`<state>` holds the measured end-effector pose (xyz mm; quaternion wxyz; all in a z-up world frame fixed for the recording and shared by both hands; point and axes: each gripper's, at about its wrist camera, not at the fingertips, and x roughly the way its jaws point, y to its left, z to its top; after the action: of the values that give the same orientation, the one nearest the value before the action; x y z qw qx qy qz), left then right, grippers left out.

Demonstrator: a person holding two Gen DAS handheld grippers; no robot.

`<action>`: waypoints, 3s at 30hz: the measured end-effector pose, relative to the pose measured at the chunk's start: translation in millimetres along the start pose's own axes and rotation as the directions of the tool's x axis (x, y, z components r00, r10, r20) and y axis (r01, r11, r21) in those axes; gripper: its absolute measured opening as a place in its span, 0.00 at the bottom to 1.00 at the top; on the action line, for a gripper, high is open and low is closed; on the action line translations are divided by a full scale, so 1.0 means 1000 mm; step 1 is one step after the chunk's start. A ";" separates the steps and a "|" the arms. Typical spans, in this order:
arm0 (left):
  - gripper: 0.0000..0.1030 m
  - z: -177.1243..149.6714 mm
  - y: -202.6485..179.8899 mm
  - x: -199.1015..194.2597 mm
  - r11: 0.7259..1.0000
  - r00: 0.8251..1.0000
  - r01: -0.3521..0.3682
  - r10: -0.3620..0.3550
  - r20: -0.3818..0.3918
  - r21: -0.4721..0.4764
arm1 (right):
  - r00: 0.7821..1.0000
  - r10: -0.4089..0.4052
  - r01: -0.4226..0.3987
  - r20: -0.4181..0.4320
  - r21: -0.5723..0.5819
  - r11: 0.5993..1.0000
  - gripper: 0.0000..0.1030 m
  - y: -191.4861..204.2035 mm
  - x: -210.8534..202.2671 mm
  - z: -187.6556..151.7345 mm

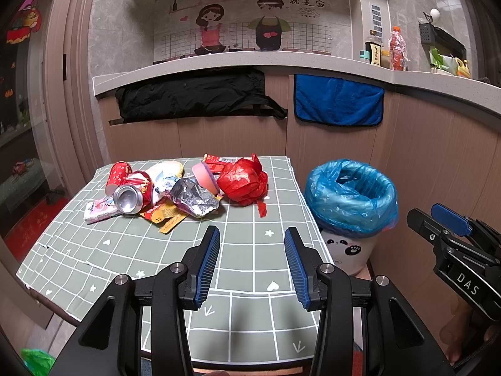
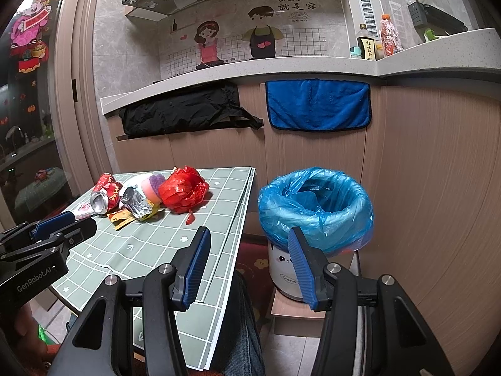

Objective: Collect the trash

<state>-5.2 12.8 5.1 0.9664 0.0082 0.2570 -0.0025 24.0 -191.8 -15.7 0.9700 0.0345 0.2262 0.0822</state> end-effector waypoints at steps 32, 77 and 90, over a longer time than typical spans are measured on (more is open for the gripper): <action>0.38 0.032 0.201 0.129 0.937 0.977 -0.125 0.059 -0.206 -0.325 | 0.969 0.208 -0.231 -0.131 -0.200 0.952 0.47 0.108 0.194 0.101; 0.60 0.086 0.373 0.335 0.888 0.905 -0.131 -0.074 -0.419 -0.440 | 0.874 0.229 -0.366 -0.429 -0.272 0.890 0.34 0.236 0.323 0.099; 0.52 0.094 0.371 0.261 0.876 0.970 -0.094 -0.027 -0.243 -0.473 | 0.879 0.222 -0.339 -0.422 -0.226 0.913 0.04 0.212 0.299 0.108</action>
<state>271.8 381.7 -37.7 0.8992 -0.2273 0.3654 0.0792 306.2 65.7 -26.8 0.8776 -0.0937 0.3908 0.2612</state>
